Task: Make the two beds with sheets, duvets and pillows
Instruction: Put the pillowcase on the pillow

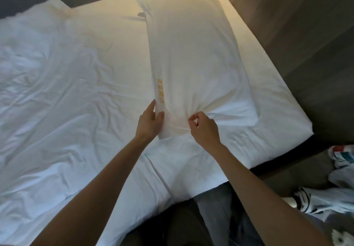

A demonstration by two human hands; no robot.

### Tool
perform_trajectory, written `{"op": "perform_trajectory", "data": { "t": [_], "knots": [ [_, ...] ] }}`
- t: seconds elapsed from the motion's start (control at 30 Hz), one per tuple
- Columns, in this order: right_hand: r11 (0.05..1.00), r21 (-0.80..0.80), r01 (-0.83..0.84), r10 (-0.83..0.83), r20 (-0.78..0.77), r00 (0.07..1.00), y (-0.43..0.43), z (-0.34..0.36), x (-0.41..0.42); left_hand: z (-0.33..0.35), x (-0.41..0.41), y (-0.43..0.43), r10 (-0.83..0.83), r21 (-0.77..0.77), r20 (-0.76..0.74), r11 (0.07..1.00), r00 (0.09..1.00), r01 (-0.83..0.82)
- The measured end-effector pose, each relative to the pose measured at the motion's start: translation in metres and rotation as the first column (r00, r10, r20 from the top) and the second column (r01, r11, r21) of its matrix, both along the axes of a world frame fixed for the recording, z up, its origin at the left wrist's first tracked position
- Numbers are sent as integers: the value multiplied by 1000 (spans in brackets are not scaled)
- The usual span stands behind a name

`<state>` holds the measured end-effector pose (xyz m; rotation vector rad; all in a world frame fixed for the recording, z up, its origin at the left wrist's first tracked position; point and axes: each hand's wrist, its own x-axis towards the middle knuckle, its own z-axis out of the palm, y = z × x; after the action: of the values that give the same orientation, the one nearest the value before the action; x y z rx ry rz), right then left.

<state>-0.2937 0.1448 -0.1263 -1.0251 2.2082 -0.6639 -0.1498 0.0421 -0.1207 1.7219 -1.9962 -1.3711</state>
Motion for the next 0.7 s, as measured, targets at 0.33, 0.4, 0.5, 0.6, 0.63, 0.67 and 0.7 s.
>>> {"op": "perform_trajectory", "data": {
  "t": [0.33,0.4,0.5,0.6,0.63,0.67,0.7],
  "knots": [
    [985,125,-121,108,108,988,107,-1,149,4,163,112,-107,12,-31,994,994,107],
    [976,146,-160,139,146,980,126,-2,183,4,202,132,-116,10,-15,993,993,116],
    [962,174,-209,176,187,966,152,-7,240,1,265,159,-129,-6,33,992,991,129],
    [949,182,-260,218,218,951,171,-13,291,-4,320,182,-85,27,51,996,995,84],
    [944,184,-272,227,236,945,177,-15,305,-6,335,188,-37,56,45,998,998,35],
    [941,188,-281,228,261,938,181,-16,316,-7,347,194,7,78,40,997,999,-10],
    [937,193,-290,229,288,930,185,-17,325,-9,356,197,37,91,44,995,998,-41]
  ]
}}
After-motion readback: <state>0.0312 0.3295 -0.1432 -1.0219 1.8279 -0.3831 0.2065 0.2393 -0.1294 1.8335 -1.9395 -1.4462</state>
